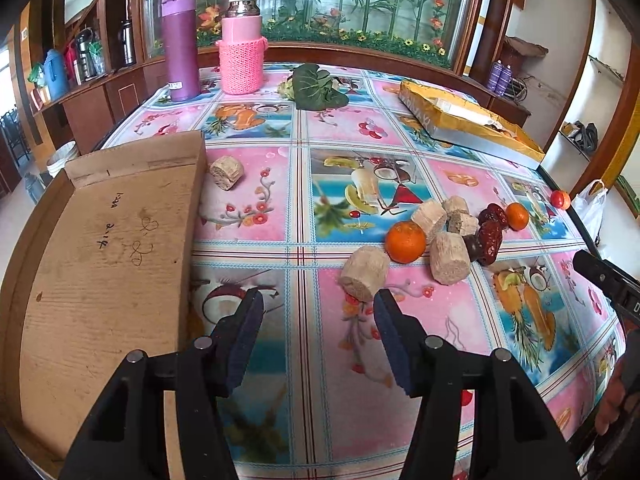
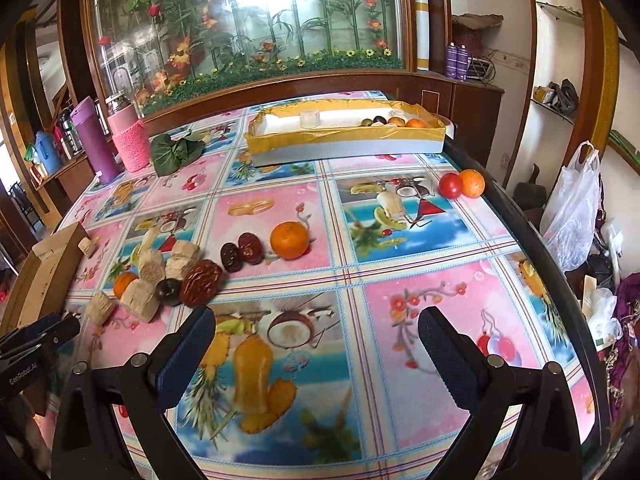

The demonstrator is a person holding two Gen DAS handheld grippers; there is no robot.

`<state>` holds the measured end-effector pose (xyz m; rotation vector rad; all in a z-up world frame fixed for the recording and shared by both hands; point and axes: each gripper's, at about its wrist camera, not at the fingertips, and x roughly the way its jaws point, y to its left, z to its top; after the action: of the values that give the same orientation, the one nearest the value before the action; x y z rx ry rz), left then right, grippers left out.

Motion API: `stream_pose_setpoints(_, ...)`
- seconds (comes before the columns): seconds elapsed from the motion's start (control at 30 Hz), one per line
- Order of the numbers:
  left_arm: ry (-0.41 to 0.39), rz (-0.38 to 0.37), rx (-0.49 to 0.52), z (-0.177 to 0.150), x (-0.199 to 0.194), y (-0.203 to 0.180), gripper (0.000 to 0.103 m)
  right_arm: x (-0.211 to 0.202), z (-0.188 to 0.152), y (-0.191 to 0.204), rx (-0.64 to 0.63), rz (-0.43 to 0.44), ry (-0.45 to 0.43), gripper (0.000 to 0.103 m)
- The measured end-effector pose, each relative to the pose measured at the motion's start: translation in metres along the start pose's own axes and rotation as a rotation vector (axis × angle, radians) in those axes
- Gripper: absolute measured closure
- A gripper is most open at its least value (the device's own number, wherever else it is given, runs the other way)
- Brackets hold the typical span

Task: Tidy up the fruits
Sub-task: 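Grasp a beige cork piece with the left tool while the right tool grasps a mandarin orange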

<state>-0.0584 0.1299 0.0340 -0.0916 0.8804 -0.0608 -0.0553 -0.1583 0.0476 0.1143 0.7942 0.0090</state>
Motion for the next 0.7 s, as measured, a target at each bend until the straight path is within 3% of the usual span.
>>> stream_pose_setpoints(0.33, 0.042, -0.064, 0.146, 0.013, 0.022, -0.030, 0.047, 0.030, 0.026, -0.017, 0.046, 0.099, 0.094, 0.001)
stream_pose_setpoints(0.47, 0.065, -0.074, 0.167, 0.010, 0.031, -0.034, 0.051, 0.046, 0.043, -0.017, 0.065, 0.136, 0.107, 0.008)
stream_pose_setpoints(0.53, 0.083, -0.088, 0.156, 0.010, 0.035, -0.032, 0.059, 0.057, 0.051, -0.013, 0.053, 0.130, 0.099, 0.014)
stream_pose_setpoints(0.7, 0.083, -0.096, 0.140, 0.009, 0.037, -0.029, 0.063, 0.089, 0.056, 0.003, -0.002, 0.090, 0.134, 0.024)
